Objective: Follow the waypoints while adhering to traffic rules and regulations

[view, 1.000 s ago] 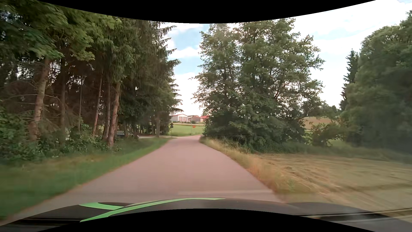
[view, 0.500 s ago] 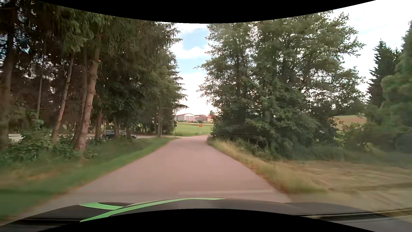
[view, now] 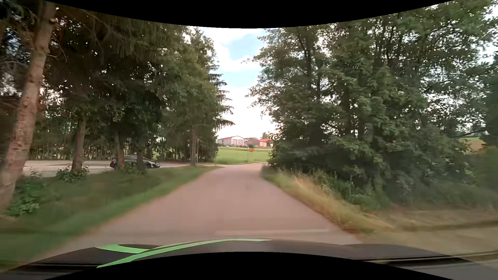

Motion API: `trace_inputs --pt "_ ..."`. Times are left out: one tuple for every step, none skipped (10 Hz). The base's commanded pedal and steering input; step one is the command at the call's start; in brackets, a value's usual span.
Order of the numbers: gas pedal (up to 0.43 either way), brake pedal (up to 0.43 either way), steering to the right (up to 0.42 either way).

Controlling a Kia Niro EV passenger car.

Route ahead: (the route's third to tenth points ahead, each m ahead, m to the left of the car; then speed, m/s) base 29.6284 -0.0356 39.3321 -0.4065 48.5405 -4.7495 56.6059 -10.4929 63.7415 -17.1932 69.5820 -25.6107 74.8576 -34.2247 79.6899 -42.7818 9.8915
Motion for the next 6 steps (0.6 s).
trace_inputs --pt "0.008 0.0 -0.035" --pt "0.008 0.0 -0.034" --pt "0.008 0.0 -0.031" --pt "0.008 0.0 -0.029" --pt "0.008 0.0 -0.025" --pt "0.008 0.0 -0.021"
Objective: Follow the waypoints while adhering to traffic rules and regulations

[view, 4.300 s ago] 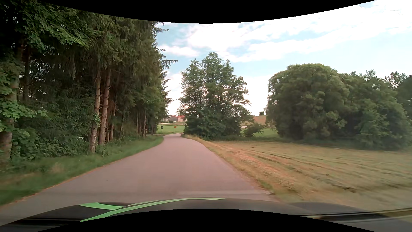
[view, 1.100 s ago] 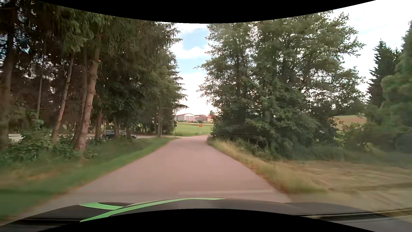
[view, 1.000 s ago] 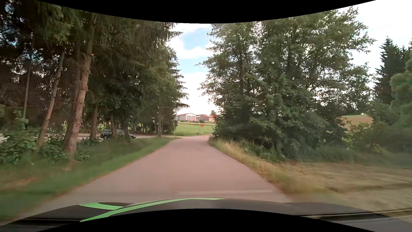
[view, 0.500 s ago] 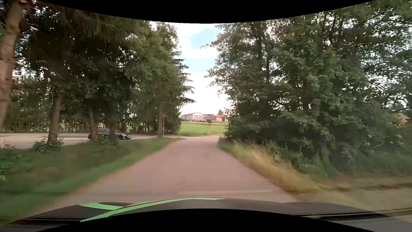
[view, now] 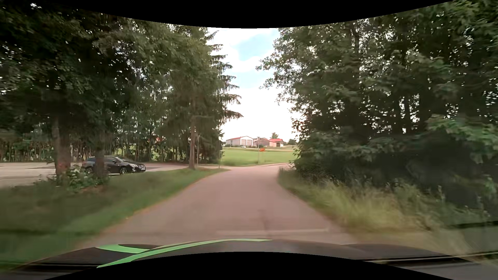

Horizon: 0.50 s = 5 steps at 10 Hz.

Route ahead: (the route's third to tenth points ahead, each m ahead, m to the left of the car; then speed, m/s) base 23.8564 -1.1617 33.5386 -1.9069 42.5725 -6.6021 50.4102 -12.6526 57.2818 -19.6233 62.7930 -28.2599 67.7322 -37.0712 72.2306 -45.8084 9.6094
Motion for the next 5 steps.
trace_inputs --pt "0.008 0.0 -0.019" --pt "0.008 0.0 -0.015" --pt "0.008 0.0 -0.011" --pt "0.008 0.0 -0.009" --pt "0.02 0.0 -0.007"
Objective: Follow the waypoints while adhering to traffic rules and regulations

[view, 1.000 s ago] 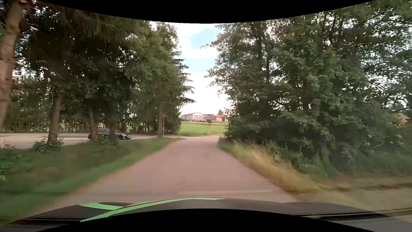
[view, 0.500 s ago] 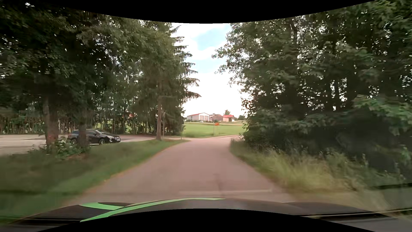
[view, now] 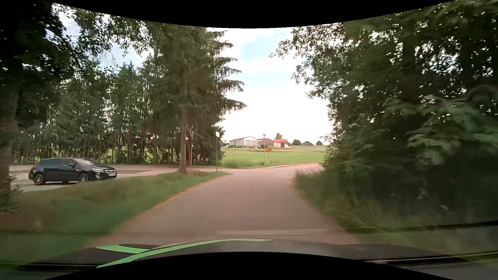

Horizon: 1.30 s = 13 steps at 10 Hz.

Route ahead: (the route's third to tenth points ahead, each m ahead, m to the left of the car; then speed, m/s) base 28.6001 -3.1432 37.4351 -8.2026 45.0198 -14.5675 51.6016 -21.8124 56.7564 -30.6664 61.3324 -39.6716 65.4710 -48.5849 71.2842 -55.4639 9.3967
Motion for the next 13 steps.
trace_inputs --pt "0.02 0.0 -0.003" --pt "0.02 0.0 0.003" --pt "0.02 0.0 0.009" --pt "0.02 0.0 0.016" --pt "0.028 0.0 0.024" --pt "0.039 0.0 0.033" --pt "0.047 0.0 0.044" --pt "0.047 0.0 0.055" --pt "0.059 0.0 0.066" --pt "0.059 0.0 0.073" --pt "0.067 0.0 0.08" --pt "0.067 0.0 0.084" --pt "0.079 0.0 0.086"
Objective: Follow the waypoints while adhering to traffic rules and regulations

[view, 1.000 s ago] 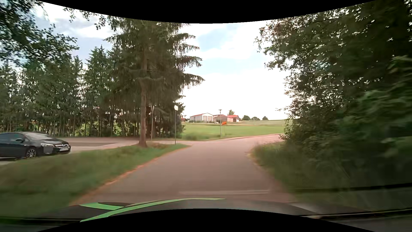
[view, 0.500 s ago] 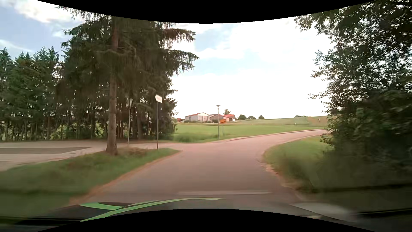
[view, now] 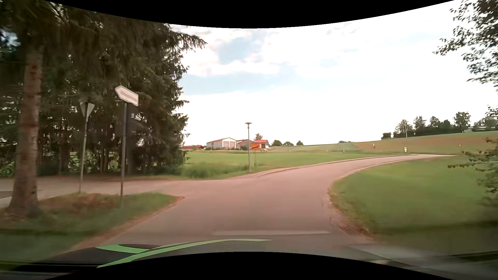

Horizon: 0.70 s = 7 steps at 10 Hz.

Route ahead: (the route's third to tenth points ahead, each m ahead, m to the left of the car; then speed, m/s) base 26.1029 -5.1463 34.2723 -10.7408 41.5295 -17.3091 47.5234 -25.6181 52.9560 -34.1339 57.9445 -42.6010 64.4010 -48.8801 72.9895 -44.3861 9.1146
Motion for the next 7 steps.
trace_inputs --pt "0.079 0.0 0.088" --pt "0.079 0.0 0.09" --pt "0.087 0.0 0.094" --pt "0.087 0.0 0.099" --pt "0.087 0.0 0.102" --pt "0.087 0.0 0.104" --pt "0.087 0.0 0.104"
